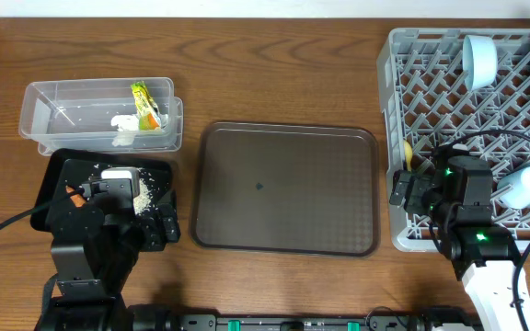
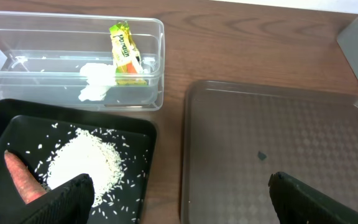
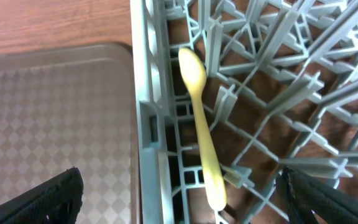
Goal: Sort waste into correct bins and load items into the dishwasher rack
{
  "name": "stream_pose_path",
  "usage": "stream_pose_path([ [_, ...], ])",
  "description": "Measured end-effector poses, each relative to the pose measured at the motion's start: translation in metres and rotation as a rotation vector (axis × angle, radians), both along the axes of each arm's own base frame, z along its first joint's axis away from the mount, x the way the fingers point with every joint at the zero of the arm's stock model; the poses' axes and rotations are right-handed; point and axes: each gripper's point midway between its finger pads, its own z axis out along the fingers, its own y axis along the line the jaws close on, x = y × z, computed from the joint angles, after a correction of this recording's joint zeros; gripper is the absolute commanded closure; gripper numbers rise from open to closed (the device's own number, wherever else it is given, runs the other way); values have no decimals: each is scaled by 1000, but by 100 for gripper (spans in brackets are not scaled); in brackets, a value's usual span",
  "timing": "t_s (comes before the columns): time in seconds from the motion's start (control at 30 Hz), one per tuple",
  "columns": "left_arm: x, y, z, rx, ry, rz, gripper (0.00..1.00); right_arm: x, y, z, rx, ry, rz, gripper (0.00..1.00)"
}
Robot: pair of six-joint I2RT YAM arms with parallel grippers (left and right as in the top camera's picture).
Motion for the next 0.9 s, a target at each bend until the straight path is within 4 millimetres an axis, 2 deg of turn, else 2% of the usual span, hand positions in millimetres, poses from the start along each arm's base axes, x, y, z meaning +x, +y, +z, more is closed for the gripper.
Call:
stream_pose_path([
  [0.17, 0, 0, 0, 0, 1, 0, 8, -20, 0, -16, 0, 105, 2, 1],
  [0.4, 0, 0, 0, 0, 1, 0, 8, -6, 2, -5, 10, 29, 10, 1],
  [0.5, 0, 0, 0, 0, 1, 0, 8, 8, 4, 8, 15, -45, 20, 1],
  [0.63, 0, 0, 0, 0, 1, 0, 8, 13, 5, 21, -3, -107, 47, 1],
  [0.77, 0, 0, 0, 0, 1, 0, 7, 10, 5, 48, -51, -213, 93, 1],
  [0.9, 0, 0, 0, 0, 1, 0, 8, -4, 5, 78, -102, -361, 127, 1],
])
